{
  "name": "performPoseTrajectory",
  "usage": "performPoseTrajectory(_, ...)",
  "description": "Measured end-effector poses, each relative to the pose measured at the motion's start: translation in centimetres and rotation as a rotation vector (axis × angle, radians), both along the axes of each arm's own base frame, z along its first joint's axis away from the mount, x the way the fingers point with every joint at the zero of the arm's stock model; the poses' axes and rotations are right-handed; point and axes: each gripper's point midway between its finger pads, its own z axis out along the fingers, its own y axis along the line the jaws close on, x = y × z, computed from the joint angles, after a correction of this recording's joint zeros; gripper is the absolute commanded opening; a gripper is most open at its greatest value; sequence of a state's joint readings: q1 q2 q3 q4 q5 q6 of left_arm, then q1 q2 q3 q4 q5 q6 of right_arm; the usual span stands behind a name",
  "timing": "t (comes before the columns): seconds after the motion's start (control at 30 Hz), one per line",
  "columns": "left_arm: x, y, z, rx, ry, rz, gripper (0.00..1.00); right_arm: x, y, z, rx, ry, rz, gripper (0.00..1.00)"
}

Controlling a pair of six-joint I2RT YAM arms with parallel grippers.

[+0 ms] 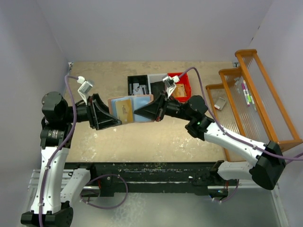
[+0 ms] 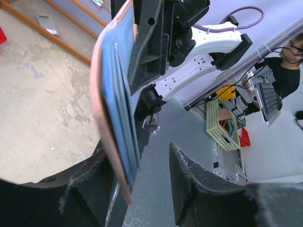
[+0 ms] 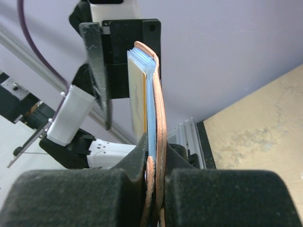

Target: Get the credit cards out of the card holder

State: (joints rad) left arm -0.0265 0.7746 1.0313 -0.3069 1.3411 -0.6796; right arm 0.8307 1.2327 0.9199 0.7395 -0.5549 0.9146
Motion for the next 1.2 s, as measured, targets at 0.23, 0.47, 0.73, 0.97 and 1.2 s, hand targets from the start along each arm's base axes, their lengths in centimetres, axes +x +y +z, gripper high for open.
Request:
performPoseTrajectory(0.23, 0.4, -0.1, 0.7, -0.022, 0.004, -0.014, 0.39, -0.9, 0.1, 1.2, 0.061, -0.014, 0.022, 0.0)
performPoseTrajectory(0.47, 0.8, -0.2, 1.0, -0.034, 0.033, -0.022, 0.38, -1.4, 0.1, 1.2, 0.082, -0.013, 0.041, 0.0)
performPoseTrajectory(0.73, 0.1, -0.2, 1.3, -0.046, 0.049, -0.058, 0.22, -1.9, 0.1, 0.4, 0.075, 0.007, 0.069, 0.19)
performPoseTrajectory(0.97, -0.2, -0.2, 1.5, -0.049, 0.049, -0.064, 0.11, -2.4, -0.1, 1.0, 0.096, 0.003, 0.097, 0.59)
performPoseTrajectory(1.2, 0.6, -0.1, 0.7, -0.025, 0.068, -0.033, 0.11, 2.4, -2.2, -1.3, -0.037, 0.108, -0.087, 0.67)
